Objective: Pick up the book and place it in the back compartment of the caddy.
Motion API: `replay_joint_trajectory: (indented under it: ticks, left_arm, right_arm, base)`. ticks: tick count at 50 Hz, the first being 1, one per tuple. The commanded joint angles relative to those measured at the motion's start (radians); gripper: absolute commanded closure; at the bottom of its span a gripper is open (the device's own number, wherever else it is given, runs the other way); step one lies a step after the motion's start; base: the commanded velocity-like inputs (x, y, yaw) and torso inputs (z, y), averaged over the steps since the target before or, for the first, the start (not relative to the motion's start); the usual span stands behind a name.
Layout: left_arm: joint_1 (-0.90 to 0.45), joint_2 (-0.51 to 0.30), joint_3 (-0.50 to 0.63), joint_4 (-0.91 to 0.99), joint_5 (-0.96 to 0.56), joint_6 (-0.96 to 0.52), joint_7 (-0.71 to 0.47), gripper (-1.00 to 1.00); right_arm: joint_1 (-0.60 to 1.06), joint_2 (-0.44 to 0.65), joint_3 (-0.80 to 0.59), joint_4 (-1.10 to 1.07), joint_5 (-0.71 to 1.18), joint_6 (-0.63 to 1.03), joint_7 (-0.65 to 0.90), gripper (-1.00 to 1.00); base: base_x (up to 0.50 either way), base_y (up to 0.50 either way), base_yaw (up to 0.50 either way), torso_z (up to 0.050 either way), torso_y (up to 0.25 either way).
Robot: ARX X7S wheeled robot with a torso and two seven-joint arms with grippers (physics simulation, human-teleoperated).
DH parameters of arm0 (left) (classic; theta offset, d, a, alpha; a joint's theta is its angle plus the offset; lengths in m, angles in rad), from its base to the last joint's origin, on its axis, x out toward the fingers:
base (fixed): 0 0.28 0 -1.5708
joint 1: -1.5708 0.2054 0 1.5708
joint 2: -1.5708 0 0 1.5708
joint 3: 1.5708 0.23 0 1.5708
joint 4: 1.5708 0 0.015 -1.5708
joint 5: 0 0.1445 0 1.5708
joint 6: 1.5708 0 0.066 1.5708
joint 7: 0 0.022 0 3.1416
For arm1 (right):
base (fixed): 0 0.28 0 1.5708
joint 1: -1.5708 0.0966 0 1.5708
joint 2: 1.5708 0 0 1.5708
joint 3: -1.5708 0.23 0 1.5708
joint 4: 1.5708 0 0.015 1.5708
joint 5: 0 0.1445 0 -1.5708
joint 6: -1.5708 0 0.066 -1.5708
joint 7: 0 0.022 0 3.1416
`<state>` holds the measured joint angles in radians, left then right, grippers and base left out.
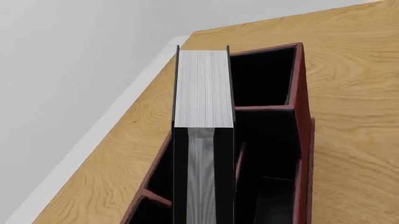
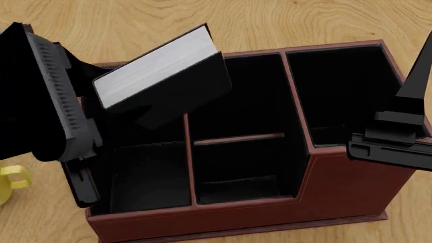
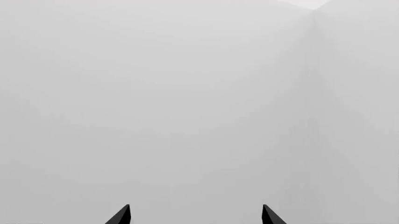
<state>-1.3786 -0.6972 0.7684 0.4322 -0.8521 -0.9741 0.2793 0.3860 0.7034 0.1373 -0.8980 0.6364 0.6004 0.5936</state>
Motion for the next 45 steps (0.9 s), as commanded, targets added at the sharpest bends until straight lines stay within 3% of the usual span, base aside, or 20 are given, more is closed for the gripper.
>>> replay_joint_trajectory:
  ticks: [1, 21, 45]
  left_arm:
    - [-0.037, 0.047, 0.021, -0.104, 0.074, 0.087, 0.081, 1.00]
    - [-0.060, 0.095, 0.111, -0.204, 0.134, 0.183, 0.247, 1.00]
    - [-0.084, 0.175, 0.175, -0.302, 0.174, 0.250, 0.351, 1.00]
  right_arm:
    - [-0.011, 0.002, 0.001, 0.003, -0.004, -0.007, 0.000, -1.00]
    - [-0.027, 0.007, 0.005, 0.008, -0.009, -0.017, 0.003, -1.00]
    - [-0.043, 0.005, -0.001, 0.031, -0.023, -0.042, -0.002, -1.00]
  base:
    - [0.00, 0.00, 0.00, 0.000, 0.000]
    - [0.00, 0.00, 0.00, 0.001, 0.002]
    - [0.00, 0.00, 0.00, 0.000, 0.001]
